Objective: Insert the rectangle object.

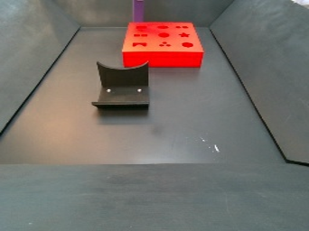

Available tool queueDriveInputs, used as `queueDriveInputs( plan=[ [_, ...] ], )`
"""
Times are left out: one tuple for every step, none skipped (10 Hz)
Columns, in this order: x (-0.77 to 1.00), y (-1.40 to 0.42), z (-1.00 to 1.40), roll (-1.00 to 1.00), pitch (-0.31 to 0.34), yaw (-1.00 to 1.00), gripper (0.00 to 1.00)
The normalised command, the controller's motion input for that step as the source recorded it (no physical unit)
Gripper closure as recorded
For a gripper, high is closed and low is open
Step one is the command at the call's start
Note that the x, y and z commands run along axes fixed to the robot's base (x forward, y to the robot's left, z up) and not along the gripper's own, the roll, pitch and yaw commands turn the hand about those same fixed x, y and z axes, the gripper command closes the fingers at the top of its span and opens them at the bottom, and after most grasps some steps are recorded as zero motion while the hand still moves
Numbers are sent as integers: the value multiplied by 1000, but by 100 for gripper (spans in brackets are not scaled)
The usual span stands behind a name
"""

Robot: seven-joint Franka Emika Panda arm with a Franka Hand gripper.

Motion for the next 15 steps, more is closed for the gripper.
queueDriveInputs(
  plan=[
    [0, 0, -123, 21, 141, -846, 100],
    [0, 0, -109, 19, 181, -809, 100],
    [-14, -86, -97, 66, 259, -766, 100],
    [14, -217, -31, 114, 309, -514, 100],
    [77, -286, 0, 154, 309, -397, 100],
    [71, -194, 0, 111, 267, -260, 100],
    [186, -34, -23, 67, 219, -151, 100],
    [271, 14, -63, 57, 204, -303, 100],
    [289, 40, -74, 84, 196, -403, 100],
    [166, 0, -11, 66, 191, -334, 100],
    [0, 0, 0, 0, 16, -60, 100],
    [-40, 77, -17, 0, 24, -140, 100],
    [-177, 111, 0, 0, 0, -140, 100],
    [-171, 129, 0, 0, 0, -111, 100],
    [-157, 109, 0, -20, 0, -6, 100]
  ],
)
